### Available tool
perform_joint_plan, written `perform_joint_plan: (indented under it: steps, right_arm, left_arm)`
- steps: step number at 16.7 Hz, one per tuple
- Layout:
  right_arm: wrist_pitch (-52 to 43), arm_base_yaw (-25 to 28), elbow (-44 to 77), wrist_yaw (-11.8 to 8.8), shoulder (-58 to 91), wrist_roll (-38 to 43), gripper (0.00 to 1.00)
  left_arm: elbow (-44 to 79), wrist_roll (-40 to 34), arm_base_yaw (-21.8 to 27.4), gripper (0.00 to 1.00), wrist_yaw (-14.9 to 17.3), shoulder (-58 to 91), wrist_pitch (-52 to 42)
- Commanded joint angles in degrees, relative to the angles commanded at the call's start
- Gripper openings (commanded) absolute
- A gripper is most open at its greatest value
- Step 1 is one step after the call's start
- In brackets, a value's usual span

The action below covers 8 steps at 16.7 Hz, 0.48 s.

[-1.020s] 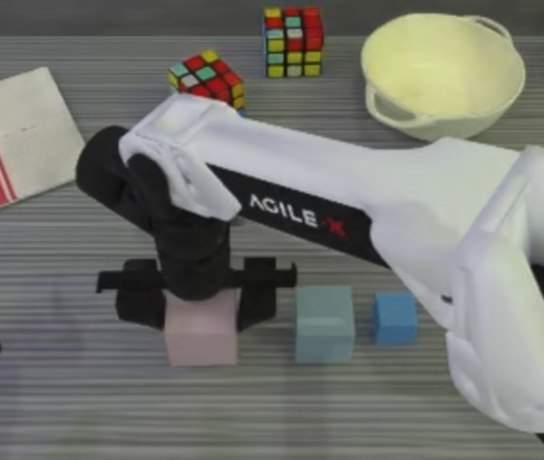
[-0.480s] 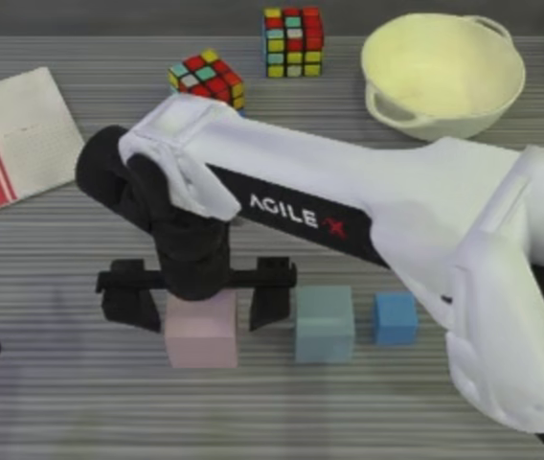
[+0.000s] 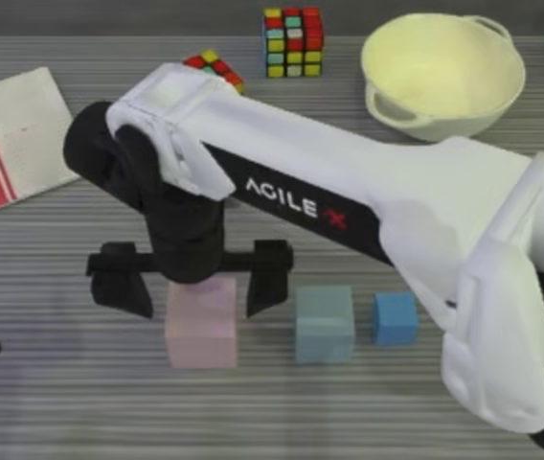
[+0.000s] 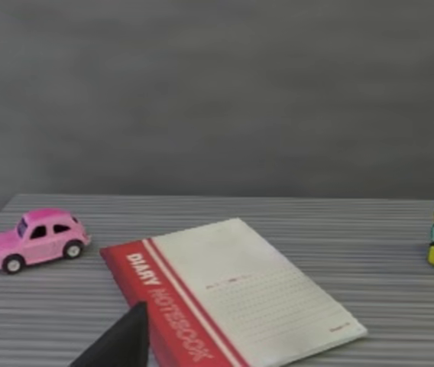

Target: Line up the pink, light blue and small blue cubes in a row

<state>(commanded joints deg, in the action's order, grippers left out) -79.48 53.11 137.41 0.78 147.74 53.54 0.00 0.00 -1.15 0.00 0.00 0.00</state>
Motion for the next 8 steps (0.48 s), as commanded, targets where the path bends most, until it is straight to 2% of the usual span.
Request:
perform_joint_plan:
  steps: [5, 8]
  right_arm:
    - [-9.7, 0.2, 11.4, 0.0, 1.7, -0.1, 1.0]
    - [-12.1, 0.2, 14.1, 0.1, 1.9, -0.1, 1.0]
  left_arm:
    - [0.0, 0.0, 0.0, 1.0, 0.0, 0.0, 0.0]
    - [0.0, 0.0, 0.0, 1.0, 0.0, 0.0, 0.0]
